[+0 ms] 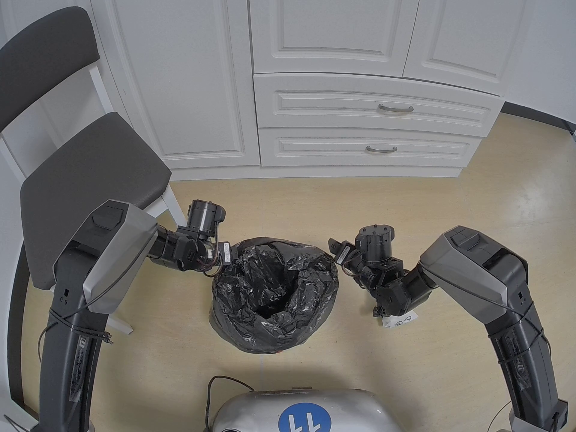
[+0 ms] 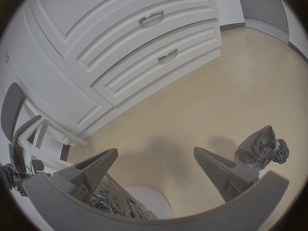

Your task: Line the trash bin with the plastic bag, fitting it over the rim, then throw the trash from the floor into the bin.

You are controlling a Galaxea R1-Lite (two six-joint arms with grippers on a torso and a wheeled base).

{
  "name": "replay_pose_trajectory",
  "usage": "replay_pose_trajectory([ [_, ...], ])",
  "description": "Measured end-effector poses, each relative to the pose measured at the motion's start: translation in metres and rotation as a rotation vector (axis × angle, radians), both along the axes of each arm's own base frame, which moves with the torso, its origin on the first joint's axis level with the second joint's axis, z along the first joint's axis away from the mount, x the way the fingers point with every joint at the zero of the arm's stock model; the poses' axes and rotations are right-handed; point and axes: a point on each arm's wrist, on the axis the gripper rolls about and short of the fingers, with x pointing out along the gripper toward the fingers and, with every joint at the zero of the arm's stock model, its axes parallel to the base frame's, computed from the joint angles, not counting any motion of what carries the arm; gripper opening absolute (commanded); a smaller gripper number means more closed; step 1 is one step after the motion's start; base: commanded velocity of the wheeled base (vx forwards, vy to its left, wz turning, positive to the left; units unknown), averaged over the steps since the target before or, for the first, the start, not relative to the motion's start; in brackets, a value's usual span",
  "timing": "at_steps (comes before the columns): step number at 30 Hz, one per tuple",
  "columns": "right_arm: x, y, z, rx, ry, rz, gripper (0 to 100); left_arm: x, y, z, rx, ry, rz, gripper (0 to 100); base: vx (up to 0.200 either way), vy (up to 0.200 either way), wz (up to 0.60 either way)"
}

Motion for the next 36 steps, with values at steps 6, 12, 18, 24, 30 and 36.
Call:
replay_pose_trajectory([
  [6,0.0,-0.002,0.001,0.0,0.002,-0.004,100,0.002,0.004,-0.006,0.003,0.037,0.017,100,0.0,0.0,0.0],
  [12,-0.009,-0.006,0.022,0.002,-0.004,0.005,100,0.002,0.005,-0.009,0.011,0.069,0.02,100,0.0,0.0,0.0],
  [18,-0.037,-0.003,0.051,-0.039,0.031,0.071,100,-0.002,0.009,0.006,0.009,0.097,0.033,100,0.0,0.0,0.0],
  [24,-0.078,-0.01,0.064,-0.217,0.119,0.217,100,-0.012,0.014,0.031,0.003,0.127,0.051,100,0.0,0.0,0.0],
  [30,-0.107,-0.029,0.055,-0.465,0.179,0.356,100,-0.027,0.019,0.048,0.001,0.144,0.061,100,0.0,0.0,0.0],
  [36,-0.116,-0.039,0.029,-0.552,0.263,0.406,100,-0.053,0.027,0.061,0.01,0.183,0.063,100,0.0,0.0,0.0],
])
